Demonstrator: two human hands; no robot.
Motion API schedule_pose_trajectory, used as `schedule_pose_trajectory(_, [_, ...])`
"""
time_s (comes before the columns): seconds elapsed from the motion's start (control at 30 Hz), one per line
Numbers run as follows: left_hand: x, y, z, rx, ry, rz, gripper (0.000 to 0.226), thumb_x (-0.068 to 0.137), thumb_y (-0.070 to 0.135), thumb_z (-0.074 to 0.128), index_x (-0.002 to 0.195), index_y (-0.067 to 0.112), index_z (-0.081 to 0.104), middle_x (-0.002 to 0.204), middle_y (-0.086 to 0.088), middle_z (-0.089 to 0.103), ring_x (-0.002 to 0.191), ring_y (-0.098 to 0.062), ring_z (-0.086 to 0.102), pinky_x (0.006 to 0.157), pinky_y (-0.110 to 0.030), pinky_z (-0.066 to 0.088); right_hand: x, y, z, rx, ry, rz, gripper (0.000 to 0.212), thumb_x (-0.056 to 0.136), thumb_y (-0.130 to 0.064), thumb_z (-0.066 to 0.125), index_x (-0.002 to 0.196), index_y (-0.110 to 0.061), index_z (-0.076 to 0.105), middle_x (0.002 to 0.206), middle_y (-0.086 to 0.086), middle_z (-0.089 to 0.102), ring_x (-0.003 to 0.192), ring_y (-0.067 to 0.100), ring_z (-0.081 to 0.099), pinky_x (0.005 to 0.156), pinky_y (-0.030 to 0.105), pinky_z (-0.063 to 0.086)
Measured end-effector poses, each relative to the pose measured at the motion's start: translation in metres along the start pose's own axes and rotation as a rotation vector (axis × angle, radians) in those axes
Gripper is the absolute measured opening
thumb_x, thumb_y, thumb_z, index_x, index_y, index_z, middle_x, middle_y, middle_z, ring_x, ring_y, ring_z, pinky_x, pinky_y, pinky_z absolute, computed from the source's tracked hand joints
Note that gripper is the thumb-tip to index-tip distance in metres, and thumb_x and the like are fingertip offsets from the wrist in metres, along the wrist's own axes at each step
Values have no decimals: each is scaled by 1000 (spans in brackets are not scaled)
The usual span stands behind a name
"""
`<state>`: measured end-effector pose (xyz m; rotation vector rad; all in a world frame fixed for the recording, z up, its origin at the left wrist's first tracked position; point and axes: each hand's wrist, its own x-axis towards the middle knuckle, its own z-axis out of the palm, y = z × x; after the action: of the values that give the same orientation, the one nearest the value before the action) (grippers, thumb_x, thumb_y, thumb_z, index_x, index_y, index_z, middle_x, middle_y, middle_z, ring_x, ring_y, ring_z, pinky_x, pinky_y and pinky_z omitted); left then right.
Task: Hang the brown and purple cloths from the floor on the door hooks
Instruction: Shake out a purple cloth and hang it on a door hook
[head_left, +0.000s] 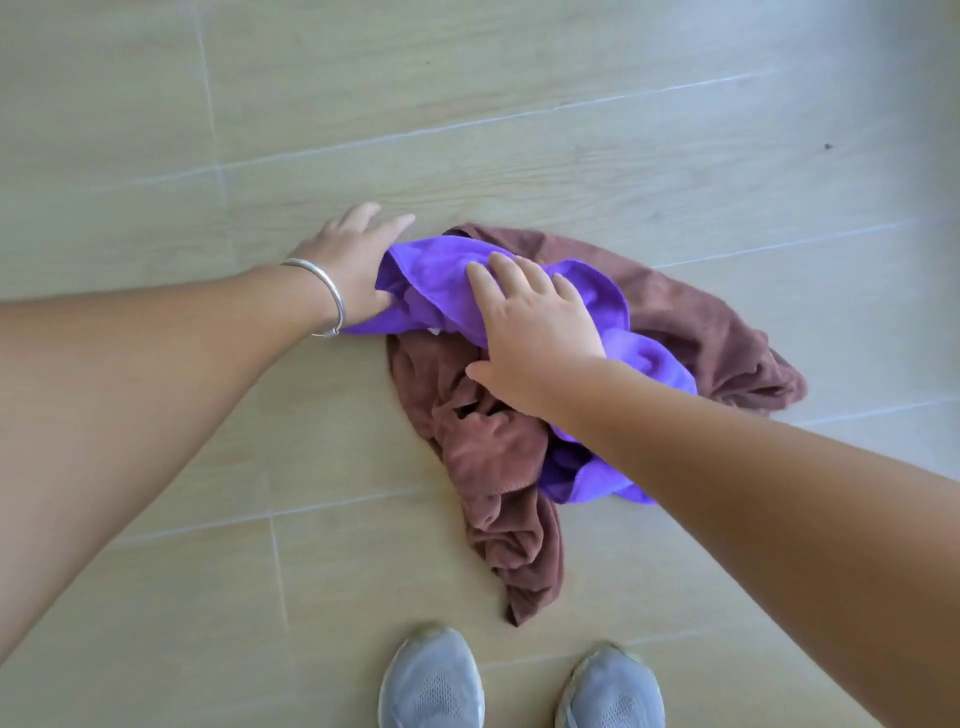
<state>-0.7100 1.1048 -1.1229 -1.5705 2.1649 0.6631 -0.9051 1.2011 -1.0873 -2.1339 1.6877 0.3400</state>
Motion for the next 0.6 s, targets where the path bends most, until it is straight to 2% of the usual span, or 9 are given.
schedule_pose_trajectory(0.03, [10, -2, 3, -26, -10, 9, 75, 78, 31, 69, 144, 33, 36, 150, -9, 30, 134, -34, 34, 107, -45, 36, 8, -1, 8, -6, 4, 7, 85, 85, -48, 61, 149, -17, 15, 154, 6, 23, 140, 27, 22, 109, 45, 28])
schedule_pose_trajectory(0.1, [21, 1, 7, -44, -34, 36, 47, 73, 37, 66, 119, 32, 58, 123, -7, 56, 111, -34, 53, 91, -42, 48, 19, 1, 17, 8, 26, 48, 68, 94, -45, 48, 148, -17, 19, 148, 5, 32, 135, 27, 30, 101, 43, 36])
schedule_pose_trajectory(0.17, [21, 6, 9, -23, -21, 21, 24, 70, 41, 65, 90, 28, 59, 96, -4, 64, 86, -31, 58, 72, -35, 49, 20, 8, 14, 40, 38, 96, 51, 99, -42, 35, 141, -14, 29, 139, 4, 43, 127, 27, 39, 87, 41, 39])
schedule_pose_trajectory(0.23, [9, 7, 7, 10, 40, -5, 20, 78, 40, 64, 76, 24, 52, 88, -4, 63, 80, -30, 56, 64, -32, 41, 10, 14, 0, 37, 24, 103, 43, 100, -41, 31, 132, -12, 37, 131, 5, 50, 122, 28, 44, 80, 39, 37])
schedule_pose_trajectory(0.37, [-49, 11, -19, 74, 105, -80, 28, 90, 41, 52, 70, 22, 57, 85, -2, 57, 88, -31, 56, 65, -30, 35, -34, 22, -53, 24, 61, 108, 35, 99, -32, 35, 129, -16, 43, 131, 3, 53, 124, 25, 45, 94, 39, 36])
schedule_pose_trajectory(0.47, [-105, 16, -53, -10, 168, -93, 8, 84, 28, 55, 77, 27, 53, 96, -2, 51, 99, -29, 50, 70, -32, 32, -76, 21, -117, 31, 88, 93, 36, 98, -29, 38, 131, -18, 44, 133, 2, 52, 126, 25, 44, 98, 38, 35])
schedule_pose_trajectory(0.6, [-184, 24, -112, -88, 230, -178, 16, 80, 17, 53, 81, 24, 38, 65, 4, 47, 64, -29, 49, 57, -31, 30, -128, 8, -214, 32, 146, 27, 43, 97, -30, 40, 139, -20, 42, 139, 0, 49, 133, 22, 39, 105, 37, 31])
